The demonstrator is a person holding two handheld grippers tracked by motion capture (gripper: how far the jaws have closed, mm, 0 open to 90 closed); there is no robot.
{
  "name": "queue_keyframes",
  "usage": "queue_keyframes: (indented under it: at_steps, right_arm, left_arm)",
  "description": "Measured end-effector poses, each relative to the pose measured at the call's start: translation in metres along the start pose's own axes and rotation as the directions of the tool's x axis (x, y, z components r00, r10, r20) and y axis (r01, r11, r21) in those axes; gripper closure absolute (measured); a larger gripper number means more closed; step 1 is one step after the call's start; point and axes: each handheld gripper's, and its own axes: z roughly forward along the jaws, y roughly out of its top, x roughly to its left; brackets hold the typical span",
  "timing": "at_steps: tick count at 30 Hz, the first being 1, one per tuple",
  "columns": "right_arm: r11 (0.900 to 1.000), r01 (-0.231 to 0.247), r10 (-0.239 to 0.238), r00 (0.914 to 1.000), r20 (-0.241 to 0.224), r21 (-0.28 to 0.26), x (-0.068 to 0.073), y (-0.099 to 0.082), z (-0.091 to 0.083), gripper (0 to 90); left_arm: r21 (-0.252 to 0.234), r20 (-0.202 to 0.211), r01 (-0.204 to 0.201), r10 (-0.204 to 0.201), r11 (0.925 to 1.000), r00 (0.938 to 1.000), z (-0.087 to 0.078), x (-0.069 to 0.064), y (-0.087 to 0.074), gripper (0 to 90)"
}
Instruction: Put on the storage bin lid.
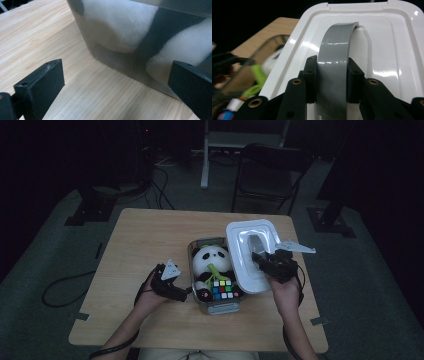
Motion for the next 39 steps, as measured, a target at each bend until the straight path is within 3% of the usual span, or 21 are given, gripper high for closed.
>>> queue_keyframes:
  at_steps: [9, 13, 17, 27, 39]
  right_arm:
    - [0.9984, 0.050, -0.047, 0.9928, -0.111, 0.027, 0.033, 0.001, 0.003, 68.2]
    - [0.9972, 0.056, -0.047, 0.9869, -0.154, 0.051, 0.046, -0.002, 0.011, 68.2]
    - [0.9954, 0.060, -0.045, 0.9821, -0.183, 0.075, 0.055, -0.005, 0.018, 68.2]
    - [0.9893, 0.066, -0.040, 0.9810, -0.190, 0.130, 0.065, -0.009, 0.042, 68.2]
    - [0.9855, 0.069, -0.043, 0.9852, -0.166, 0.155, 0.073, -0.007, 0.051, 68.1]
  left_arm:
    - [0.011, 0.018, -0.028, 0.028, 0.9995, 0.9994, 0.010, -0.011, 0.009, 1.2]
    - [0.013, 0.035, -0.051, 0.051, 0.9986, 0.9981, 0.013, -0.019, 0.013, 1.2]
    - [0.005, 0.039, -0.044, 0.044, 0.9990, 0.9983, 0.013, -0.019, 0.012, 1.2]
    - [0.012, 0.028, -0.031, 0.031, 0.9994, 0.9991, 0.008, -0.015, 0.005, 1.2]
    - [0.024, 0.021, -0.016, 0.015, 0.9996, 0.9997, 0.006, -0.014, -0.003, 1.2]
